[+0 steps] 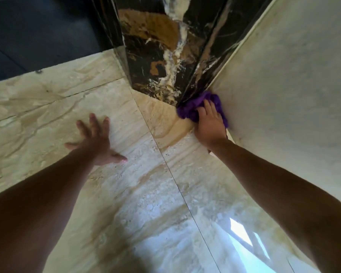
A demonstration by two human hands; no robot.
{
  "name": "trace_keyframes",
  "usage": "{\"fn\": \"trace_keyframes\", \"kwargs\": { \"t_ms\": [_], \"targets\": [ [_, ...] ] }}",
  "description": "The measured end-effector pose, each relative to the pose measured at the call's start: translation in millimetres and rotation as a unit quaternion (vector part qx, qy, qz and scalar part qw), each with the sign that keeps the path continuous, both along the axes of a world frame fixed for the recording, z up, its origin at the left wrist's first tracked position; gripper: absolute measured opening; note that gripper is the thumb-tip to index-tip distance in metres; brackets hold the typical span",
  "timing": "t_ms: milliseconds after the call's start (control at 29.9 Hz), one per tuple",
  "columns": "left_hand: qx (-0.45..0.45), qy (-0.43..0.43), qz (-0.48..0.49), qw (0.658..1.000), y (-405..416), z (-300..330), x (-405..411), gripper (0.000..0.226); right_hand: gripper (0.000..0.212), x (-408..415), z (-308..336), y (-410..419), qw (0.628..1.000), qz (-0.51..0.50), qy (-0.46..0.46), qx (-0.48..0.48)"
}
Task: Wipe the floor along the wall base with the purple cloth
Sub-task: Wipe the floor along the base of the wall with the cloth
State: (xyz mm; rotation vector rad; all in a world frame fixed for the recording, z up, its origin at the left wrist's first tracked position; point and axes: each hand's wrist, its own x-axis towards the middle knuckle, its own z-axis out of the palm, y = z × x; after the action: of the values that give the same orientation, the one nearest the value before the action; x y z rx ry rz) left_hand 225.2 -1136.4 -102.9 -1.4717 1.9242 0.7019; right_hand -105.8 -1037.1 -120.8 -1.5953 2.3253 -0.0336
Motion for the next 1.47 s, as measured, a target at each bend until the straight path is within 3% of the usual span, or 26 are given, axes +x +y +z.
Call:
{"fn": "trace_keyframes", "kwargs": {
  "t_ms": [201, 301, 536, 603, 737, 804, 871, 938, 1038, 1105, 1172, 1239, 1340, 1407, 1473],
  "targets": [
    [-0.016, -0.004, -0.011, 1.0, -3.9, -11.2, 4.3, 0.155, 0.046, -8.2, 8.2, -6.1, 0.999, 0.016, 0.037, 0.031],
    [-0.039, -0.007, -0.019, 0.999, -4.6, -11.4, 6.8, 0.154, 0.042, -10.7, 17.8, 43.1, 0.998, 0.037, 0.036, 0.043],
    [-0.07, -0.04, -0.007, 0.997, 1.0, -14.6, 2.4, 0.15, 0.045, 6.3, 21.6, 172.5, 0.989, -0.067, 0.071, 0.108],
    [-0.086, -0.031, -0.005, 0.996, 6.6, -8.5, -9.5, 0.139, 0.048, 6.1, 24.6, 188.6, 0.984, -0.092, 0.075, 0.13],
    [-0.196, 0.11, -0.1, 0.969, 48.4, 24.7, -54.9, 0.088, 0.043, -0.8, 44.7, 171.9, 0.985, -0.089, 0.043, 0.143],
    [-0.131, 0.186, -0.089, 0.97, 76.0, 43.3, -85.9, 0.072, 0.039, -2.1, 60.5, 157.6, 0.987, -0.095, 0.024, 0.124],
    [0.02, 0.233, 0.003, 0.972, 99.5, 70.9, -124.2, 0.066, 0.037, 2.3, 91.6, 150.5, 0.991, -0.112, 0.012, 0.065],
    [0.138, 0.287, 0.162, 0.934, 119.1, 98.4, -156.3, 0.073, 0.035, 14.9, 119.6, 148.4, 0.995, -0.094, 0.015, -0.03],
    [0.252, 0.342, 0.359, 0.831, 129.9, 145.1, -182.1, 0.077, 0.032, 30.8, 172.7, 146.6, 0.989, -0.044, 0.013, -0.14],
    [0.33, 0.363, 0.408, 0.77, 141.1, 188.6, -179.2, 0.069, 0.034, 44.8, 220.7, 157.7, 0.987, -0.011, -0.017, -0.162],
    [0.342, 0.393, 0.452, 0.724, 151.5, 236.3, -170.7, 0.051, 0.035, 61.6, 271.8, 174.8, 0.983, 0.02, -0.049, -0.178],
    [0.32, 0.405, 0.477, 0.711, 163.1, 282.1, -162.5, 0.035, 0.037, 78.9, 319.4, 193.4, 0.979, 0.023, -0.093, -0.181],
    [0.293, 0.41, 0.48, 0.718, 186.3, 358.4, -151.3, 0.031, 0.056, 101.5, 398.1, 227.5, 0.968, -0.038, -0.195, -0.151],
    [0.284, 0.42, 0.469, 0.723, 201.7, 404.1, -145.7, 0.03, 0.066, 112.7, 440.7, 252.2, 0.942, -0.145, -0.247, -0.173],
    [0.272, 0.427, 0.449, 0.736, 211.9, 443.3, -143.3, 0.033, 0.048, 119.0, 472.3, 270.4, 0.874, -0.337, -0.3, -0.183]
  ]
}}
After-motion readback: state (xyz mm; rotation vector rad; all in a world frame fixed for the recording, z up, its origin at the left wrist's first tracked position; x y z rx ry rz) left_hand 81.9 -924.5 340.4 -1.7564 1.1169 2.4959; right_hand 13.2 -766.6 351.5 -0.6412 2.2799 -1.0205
